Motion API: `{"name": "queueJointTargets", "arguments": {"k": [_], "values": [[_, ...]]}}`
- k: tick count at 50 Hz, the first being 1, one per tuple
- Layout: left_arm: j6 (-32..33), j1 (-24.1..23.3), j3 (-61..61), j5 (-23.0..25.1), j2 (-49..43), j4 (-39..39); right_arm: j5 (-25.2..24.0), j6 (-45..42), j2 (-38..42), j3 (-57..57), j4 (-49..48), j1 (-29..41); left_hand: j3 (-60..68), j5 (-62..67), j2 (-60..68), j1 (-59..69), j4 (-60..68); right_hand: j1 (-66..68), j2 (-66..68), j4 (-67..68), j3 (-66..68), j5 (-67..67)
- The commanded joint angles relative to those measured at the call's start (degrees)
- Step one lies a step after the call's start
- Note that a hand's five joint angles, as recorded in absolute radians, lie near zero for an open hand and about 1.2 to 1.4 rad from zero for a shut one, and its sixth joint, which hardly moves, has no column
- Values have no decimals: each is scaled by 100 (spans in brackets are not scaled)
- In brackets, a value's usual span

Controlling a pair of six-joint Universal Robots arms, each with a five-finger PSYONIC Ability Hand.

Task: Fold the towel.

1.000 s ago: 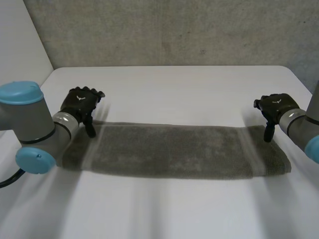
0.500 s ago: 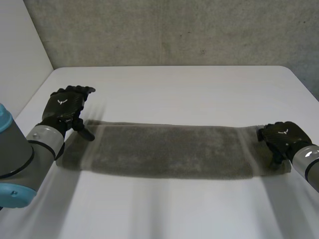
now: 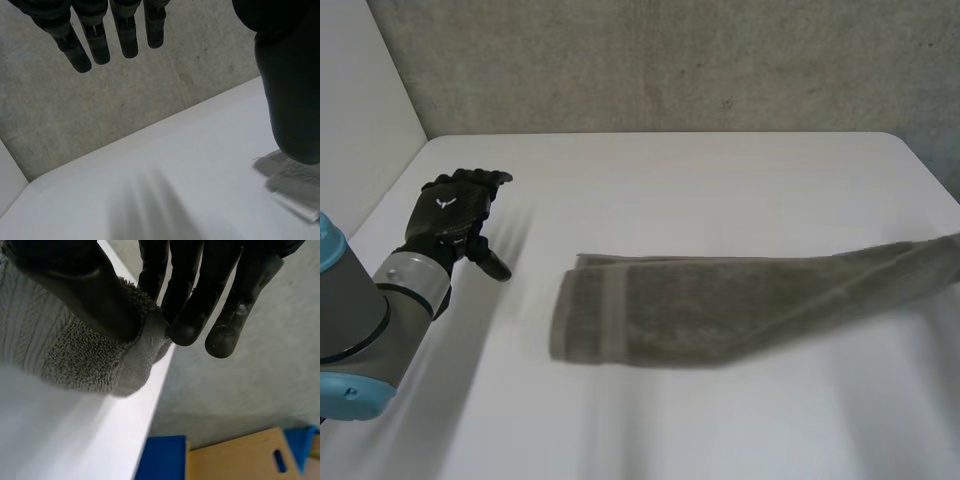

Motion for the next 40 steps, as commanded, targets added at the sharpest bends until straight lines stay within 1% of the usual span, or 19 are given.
{"name": "queueJointTargets", "arguments": {"k": [1,2,3,4,5,7,8,10,13,14,17,18,19,20,25,27,28,32,40], "values": [[-6,-11,13,-9,82,-10,-185,78,10,-1193,556,2175,-400,-1242,-477,-477,-490,455,564,340,376,406],[-6,-11,13,-9,82,-10,-142,105,167,-1413,556,2774,-400,-1242,-477,-477,-490,455,564,340,376,406],[-14,-11,5,-9,82,-10,-141,105,169,-1415,556,2780,-400,-1242,-477,-477,-490,455,564,340,376,406],[-6,-11,5,-9,82,-10,-141,140,395,-1607,548,3310,-400,-1242,-477,-477,-490,455,564,340,376,406],[-6,-11,5,-9,82,-10,-141,140,397,-1608,548,3316,-400,-1242,-477,-477,-490,455,564,340,376,406],[-6,-20,5,-18,82,-10,-159,149,852,-1880,548,4269,-400,-1242,-477,-477,-490,455,564,340,376,406],[-6,-20,5,-18,82,-10,-159,149,854,-1881,548,4274,-400,-1242,-477,-477,-490,455,564,340,376,406],[-6,-20,-4,-18,73,-10,-150,149,1353,-2021,548,5052,-400,-1242,-477,-477,-490,455,564,340,376,406],[-6,-28,-4,-18,73,-19,-159,158,1628,-2039,548,5372,-400,-1242,-477,-477,-490,455,564,340,376,406],[-6,-28,-13,-18,73,-19,-194,158,1880,-2030,548,5694,-400,-1242,-477,-477,-490,455,564,340,376,406],[3,-46,-39,-9,64,-28,-176,167,2111,-2022,556,5917,-400,-1242,-477,-477,-490,344,452,228,264,294],[12,-55,-48,-9,56,-28,-142,158,2181,-1995,548,6030,-400,-1242,-477,-477,-490,-3170,-3062,-3286,-3250,-3220],[12,-55,-48,-9,56,-28,-141,158,2182,-1995,548,6032,-400,-1242,-477,-477,-490,-3206,-3097,-3321,-3285,-3255],[21,-63,-48,-9,38,-28,-89,175,2199,-1960,548,6040,-400,-1242,-477,-477,-490,-6545,-6436,-6660,-6624,-6594],[47,-90,-57,-9,-23,-28,149,633,2138,-1837,609,5733,-400,-1242,-477,-477,-490,-6545,-6436,-6660,-6624,-6594],[56,-151,-57,-9,-23,-28,193,1079,1806,-1461,662,5243,-400,-1242,-477,-477,-490,-6545,-6436,-6660,-6624,-6594],[56,-151,-57,-9,-23,-28,193,1081,1804,-1459,662,5241,-400,-1242,-477,-477,-490,-6545,-6436,-6660,-6624,-6594],[56,-195,-66,-18,-23,-28,79,1423,1120,-470,583,4531,-400,-1242,-477,-477,-490,-6545,-6436,-6660,-6624,-6594],[56,-204,-110,0,-23,-19,-273,1406,916,903,109,3511,-400,-1242,-477,-477,-490,-6545,-6436,-6660,-6624,-6594]]}}
